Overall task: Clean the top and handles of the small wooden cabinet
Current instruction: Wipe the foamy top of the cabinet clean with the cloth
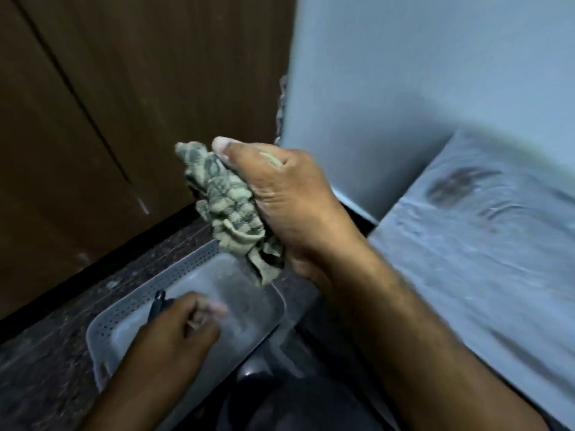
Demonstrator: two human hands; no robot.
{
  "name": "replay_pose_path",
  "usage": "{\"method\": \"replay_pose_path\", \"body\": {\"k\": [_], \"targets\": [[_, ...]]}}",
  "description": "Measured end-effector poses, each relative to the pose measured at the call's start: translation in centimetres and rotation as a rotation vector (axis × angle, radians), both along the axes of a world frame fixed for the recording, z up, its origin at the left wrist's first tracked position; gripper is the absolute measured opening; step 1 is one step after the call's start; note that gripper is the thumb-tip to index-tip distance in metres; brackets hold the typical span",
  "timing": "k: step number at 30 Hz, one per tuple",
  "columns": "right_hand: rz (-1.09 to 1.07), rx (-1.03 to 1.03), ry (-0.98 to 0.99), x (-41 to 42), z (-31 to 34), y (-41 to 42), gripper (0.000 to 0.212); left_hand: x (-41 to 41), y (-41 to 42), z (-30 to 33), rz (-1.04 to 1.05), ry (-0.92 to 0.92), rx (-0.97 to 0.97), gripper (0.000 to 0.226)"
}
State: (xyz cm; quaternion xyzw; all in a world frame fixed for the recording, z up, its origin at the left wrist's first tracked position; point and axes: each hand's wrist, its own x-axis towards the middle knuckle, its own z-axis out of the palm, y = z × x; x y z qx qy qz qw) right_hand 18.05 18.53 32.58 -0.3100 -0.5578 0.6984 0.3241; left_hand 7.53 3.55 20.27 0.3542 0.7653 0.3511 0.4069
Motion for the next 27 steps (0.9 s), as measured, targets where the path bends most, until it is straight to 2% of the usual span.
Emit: {"method": "replay_pose_path", "body": {"k": [2,4,7,9,11,15,17,19,21,23,25,27], "targets": [[-0.061,0.1,-0.034,1.7,2.9,-0.1,0.026,2.2,2.3,4.5,-0.004,0.004,0.214,0.03],[-0.127,0.198,-0.081,3.7,5.4,-0.1,0.031,4.2,3.6,8.2,-0.024,-0.067,0.316,0.033],[-0.282,0.451,-0.301,7.8,8.1,0.8,0.043,5.8,4.7,12.0,-0.074,-0.085,0.336,0.037],[-0.357,0.546,-0.454,11.1,8.7,1.3,0.039,6.3,5.4,13.6,-0.127,-0.098,0.329,0.026],[-0.442,0.507,-0.51,14.1,8.4,1.2,0.032,6.9,6.5,14.5,-0.189,-0.106,0.33,0.019],[-0.513,0.398,-0.618,17.4,5.4,1.7,0.031,9.2,11.2,13.3,-0.277,-0.07,0.416,0.027],[-0.507,0.499,-0.778,17.4,4.1,3.4,0.026,10.7,13.9,12.3,-0.287,-0.031,0.426,0.03],[-0.458,0.616,-0.952,16.8,3.6,6.0,0.031,11.8,15.9,11.2,-0.307,-0.073,0.389,0.031],[-0.334,0.666,-1.119,16.2,2.9,8.3,0.041,12.6,17.0,10.2,-0.365,-0.094,0.342,0.033],[-0.226,0.702,-1.298,15.7,2.1,9.6,0.042,12.7,17.7,9.7,-0.384,-0.07,0.324,0.031],[-0.216,0.818,-1.39,15.5,1.7,9.6,0.036,12.5,18.3,9.7,-0.381,-0.09,0.349,0.027],[-0.137,0.871,-1.396,15.8,1.8,8.8,0.037,12.4,18.7,9.9,-0.427,-0.054,0.355,0.024]]}}
